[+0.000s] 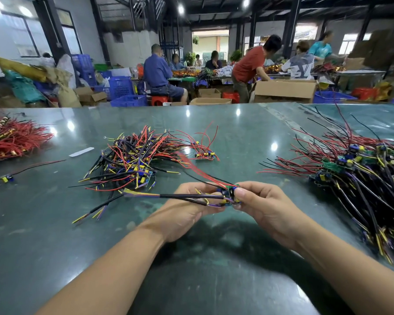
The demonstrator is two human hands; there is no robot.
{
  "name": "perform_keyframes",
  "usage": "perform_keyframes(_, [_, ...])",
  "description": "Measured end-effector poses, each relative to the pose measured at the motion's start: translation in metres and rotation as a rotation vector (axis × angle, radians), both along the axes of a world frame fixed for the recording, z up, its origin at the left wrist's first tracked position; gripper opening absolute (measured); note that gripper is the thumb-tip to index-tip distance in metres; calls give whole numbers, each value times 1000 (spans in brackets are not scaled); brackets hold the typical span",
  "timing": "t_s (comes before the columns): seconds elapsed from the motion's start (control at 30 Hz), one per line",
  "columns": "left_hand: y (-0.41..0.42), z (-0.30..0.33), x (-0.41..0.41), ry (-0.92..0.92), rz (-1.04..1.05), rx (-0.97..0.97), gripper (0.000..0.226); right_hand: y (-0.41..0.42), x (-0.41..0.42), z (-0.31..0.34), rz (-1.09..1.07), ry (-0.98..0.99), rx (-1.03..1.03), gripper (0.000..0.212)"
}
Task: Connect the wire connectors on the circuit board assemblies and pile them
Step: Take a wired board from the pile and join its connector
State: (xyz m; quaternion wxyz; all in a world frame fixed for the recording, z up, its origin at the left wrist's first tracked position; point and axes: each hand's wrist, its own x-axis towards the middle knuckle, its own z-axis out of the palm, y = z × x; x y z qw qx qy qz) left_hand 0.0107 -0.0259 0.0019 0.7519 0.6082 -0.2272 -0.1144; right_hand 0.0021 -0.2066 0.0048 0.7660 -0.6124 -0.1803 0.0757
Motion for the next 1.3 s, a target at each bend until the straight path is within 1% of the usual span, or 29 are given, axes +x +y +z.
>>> perform_keyframes(0.1, [1,2,-1,40,4,-33,19,2,2,-1,18,44,79,17])
perform_keyframes(0.17, [1,4,0,69,99,-76,14,3,4,-2,-34,88,134,14])
perform_keyframes(0.23, [1,9,6,62,291,-86,9,1,7,-3,-106,130,185,12])
perform_keyframes(0.3, [7,13,19,116,554,-139,16,-2,9,-1,-159,169,230,9])
perform_keyframes(0.33, [13,15,25,146,694,-144,14,-4,10,-1,-172,189,249,7])
perform_keyframes(0.37, [21,14,31,151,838,-92,9,-5,11,0,-181,209,261,7])
perform_keyframes(0.43, [43,8,40,58,1089,175,6,-7,12,1,-197,245,264,6])
perform_keyframes(0.5, [63,3,42,-70,1239,515,10,-7,13,2,-208,273,263,6])
perform_keyframes(0.53, [70,1,43,-117,1300,698,20,-7,13,3,-215,287,265,6])
perform_keyframes(0.57, [74,-1,45,-139,1344,856,38,-6,13,4,-222,303,266,8])
perform_keyframes(0.6, [78,-1,45,-138,1367,947,57,-6,13,5,-231,319,266,11])
perform_keyframes(0.63, [79,0,45,-127,1375,953,70,-6,12,5,-241,334,268,12])
perform_keyframes(0.67, [79,2,44,-131,1369,905,74,-7,12,5,-254,347,272,10])
perform_keyframes(0.73, [77,3,44,-153,1323,756,73,-7,12,5,-272,365,283,3])
perform_keyframes(0.87, [61,12,37,-129,1174,339,86,-7,11,8,-240,382,321,13])
perform_keyframes(0.9, [58,15,33,-166,1140,273,84,-7,10,9,-224,383,328,14])
perform_keyframes(0.93, [54,19,28,-230,1097,218,76,-6,9,9,-212,386,333,14])
perform_keyframes(1.0, [47,27,18,-373,945,30,45,-4,8,9,-199,398,357,14])
perform_keyframes(1.03, [44,31,13,-389,845,-113,33,-4,7,9,-192,410,378,14])
perform_keyframes(1.07, [42,34,8,-377,733,-262,31,-3,7,9,-186,420,398,14])
perform_keyframes(1.1, [39,37,4,-345,638,-371,34,-3,7,11,-183,428,411,15])
perform_keyframes(1.13, [35,39,1,-312,578,-404,35,-4,7,11,-181,431,413,15])
perform_keyframes(1.17, [31,39,-2,-287,557,-347,32,-4,6,12,-179,430,406,15])
perform_keyframes(1.27, [17,34,-8,-236,476,67,15,-5,6,11,-156,426,379,13])
perform_keyframes(1.3, [13,30,-9,-236,424,192,18,-4,6,11,-144,425,366,12])
